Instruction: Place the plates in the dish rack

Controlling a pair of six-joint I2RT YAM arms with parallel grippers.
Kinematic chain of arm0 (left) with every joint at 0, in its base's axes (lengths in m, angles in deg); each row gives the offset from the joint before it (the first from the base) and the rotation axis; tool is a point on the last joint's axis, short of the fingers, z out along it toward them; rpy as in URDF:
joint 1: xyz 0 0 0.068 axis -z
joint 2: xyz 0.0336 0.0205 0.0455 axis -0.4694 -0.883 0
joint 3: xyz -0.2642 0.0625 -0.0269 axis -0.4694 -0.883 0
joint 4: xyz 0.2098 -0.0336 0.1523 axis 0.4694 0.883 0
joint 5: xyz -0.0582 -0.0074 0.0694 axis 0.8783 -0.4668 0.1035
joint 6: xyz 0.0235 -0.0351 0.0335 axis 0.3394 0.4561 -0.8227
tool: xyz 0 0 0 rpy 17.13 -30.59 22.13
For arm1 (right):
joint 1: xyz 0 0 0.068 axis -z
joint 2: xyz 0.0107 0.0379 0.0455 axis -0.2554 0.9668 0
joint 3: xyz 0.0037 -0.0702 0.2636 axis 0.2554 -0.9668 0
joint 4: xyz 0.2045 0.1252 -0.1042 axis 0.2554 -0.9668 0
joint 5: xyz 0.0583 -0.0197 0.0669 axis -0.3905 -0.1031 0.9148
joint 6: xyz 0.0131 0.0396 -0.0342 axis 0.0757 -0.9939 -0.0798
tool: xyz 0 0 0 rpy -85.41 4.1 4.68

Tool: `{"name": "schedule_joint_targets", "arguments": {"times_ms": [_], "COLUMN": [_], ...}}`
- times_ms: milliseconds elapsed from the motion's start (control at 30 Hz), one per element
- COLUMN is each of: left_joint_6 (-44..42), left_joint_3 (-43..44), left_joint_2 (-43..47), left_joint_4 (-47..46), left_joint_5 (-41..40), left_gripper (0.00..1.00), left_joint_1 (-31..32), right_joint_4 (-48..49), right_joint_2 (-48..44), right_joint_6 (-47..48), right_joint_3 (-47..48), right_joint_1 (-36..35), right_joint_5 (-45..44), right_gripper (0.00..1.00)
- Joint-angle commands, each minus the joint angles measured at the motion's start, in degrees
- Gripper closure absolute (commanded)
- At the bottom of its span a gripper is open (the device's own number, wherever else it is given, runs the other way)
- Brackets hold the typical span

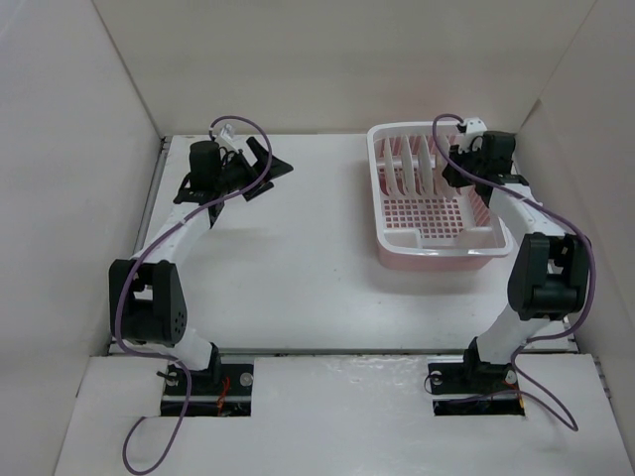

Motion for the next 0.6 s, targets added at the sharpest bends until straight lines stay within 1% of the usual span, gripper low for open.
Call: {"name": "schedule_joint_targets", "arguments": {"times_ms": [0,33,100,500,533,567], "left_joint_6": [-0.60,-0.60,-0.60,-0.60,-0.60,-0.60], "left_joint_3": [-0.02,-0.02,-0.02,-0.02,-0.02,-0.02], "left_joint_2": [-0.02,-0.02,-0.02,-0.54,-0.54,-1.07], "left_joint_4": [-3.03,-3.03,-3.03,-3.03,-3.03,-3.03], "left_joint_5": [1.80,1.81,1.81,1.81,1.81,1.81], "left_gripper": [0.00,0.00,0.00,0.00,0.00,0.00], "left_joint_1": [-0.09,-0.09,-0.09,-0.09,-0.09,-0.09], "right_joint_4": [2.61,2.61,2.61,2.61,2.61,2.61], "right_joint_2": [0.26,0.26,0.26,1.40,1.40,1.40], "right_joint_6": [-0.12,-0.12,-0.12,-0.12,-0.12,-0.12], "right_joint_3": [3.65,3.65,4.17,4.71,4.71,4.71], "right_joint_1": [-0.32,-0.32,-0.32,-0.85,-0.85,-0.85], "right_joint_5": [-1.04,-1.04,-0.52,0.01,0.01,0.01], "right_gripper": [0.80,0.80,0.73,0.71,0.69,0.64]}}
